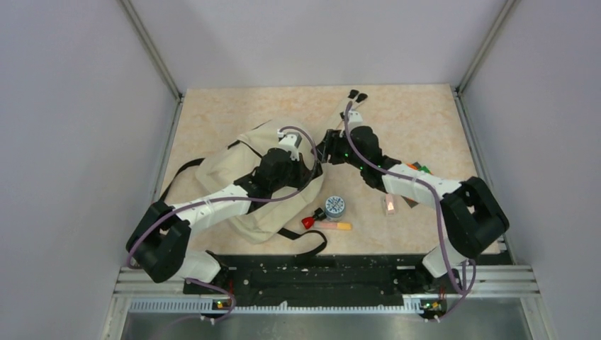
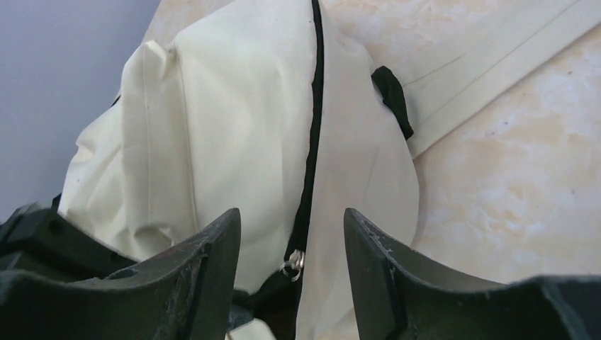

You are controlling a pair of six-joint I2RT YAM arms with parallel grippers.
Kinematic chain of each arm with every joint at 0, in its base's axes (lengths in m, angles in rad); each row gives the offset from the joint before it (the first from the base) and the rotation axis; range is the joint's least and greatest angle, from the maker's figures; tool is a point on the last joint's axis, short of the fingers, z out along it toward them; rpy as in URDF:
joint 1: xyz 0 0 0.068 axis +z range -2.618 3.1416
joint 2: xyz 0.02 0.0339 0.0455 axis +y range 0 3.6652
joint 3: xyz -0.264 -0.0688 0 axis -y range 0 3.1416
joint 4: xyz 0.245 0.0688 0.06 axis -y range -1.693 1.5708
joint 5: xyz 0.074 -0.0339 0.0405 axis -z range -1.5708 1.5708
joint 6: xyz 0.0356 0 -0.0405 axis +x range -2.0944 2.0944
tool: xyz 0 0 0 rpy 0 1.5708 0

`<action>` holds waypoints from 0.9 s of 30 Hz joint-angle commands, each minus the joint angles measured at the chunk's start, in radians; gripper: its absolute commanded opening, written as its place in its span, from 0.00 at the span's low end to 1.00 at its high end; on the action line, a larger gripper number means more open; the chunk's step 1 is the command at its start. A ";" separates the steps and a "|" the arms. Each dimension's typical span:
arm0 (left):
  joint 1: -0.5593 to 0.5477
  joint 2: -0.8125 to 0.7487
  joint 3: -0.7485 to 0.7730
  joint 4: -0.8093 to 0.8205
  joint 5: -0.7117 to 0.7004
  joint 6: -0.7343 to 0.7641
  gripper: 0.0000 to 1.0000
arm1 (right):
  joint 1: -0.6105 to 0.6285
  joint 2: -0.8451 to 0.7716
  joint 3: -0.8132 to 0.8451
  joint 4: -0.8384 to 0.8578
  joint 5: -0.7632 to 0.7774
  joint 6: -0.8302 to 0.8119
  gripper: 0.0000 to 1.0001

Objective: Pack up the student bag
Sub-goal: Zip the student bag at the center of the board.

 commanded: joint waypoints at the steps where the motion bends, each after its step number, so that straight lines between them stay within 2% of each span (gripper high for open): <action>1: 0.002 -0.002 -0.010 0.043 0.004 0.015 0.00 | -0.005 0.107 0.109 -0.005 -0.038 -0.024 0.52; 4: 0.003 -0.003 -0.013 0.041 0.007 0.018 0.00 | -0.005 0.162 0.162 -0.029 -0.043 -0.037 0.44; 9: 0.003 -0.004 -0.025 0.040 0.000 0.015 0.00 | -0.005 0.177 0.191 -0.021 -0.015 -0.059 0.12; 11: 0.003 -0.001 -0.036 0.031 -0.054 0.012 0.00 | -0.007 0.175 0.209 -0.032 0.018 -0.069 0.00; 15: 0.002 -0.004 -0.070 0.013 -0.090 -0.005 0.00 | -0.021 0.175 0.254 -0.070 0.067 -0.069 0.00; 27: 0.003 -0.137 -0.230 0.007 -0.034 -0.089 0.00 | -0.045 0.181 0.314 -0.082 0.080 -0.068 0.00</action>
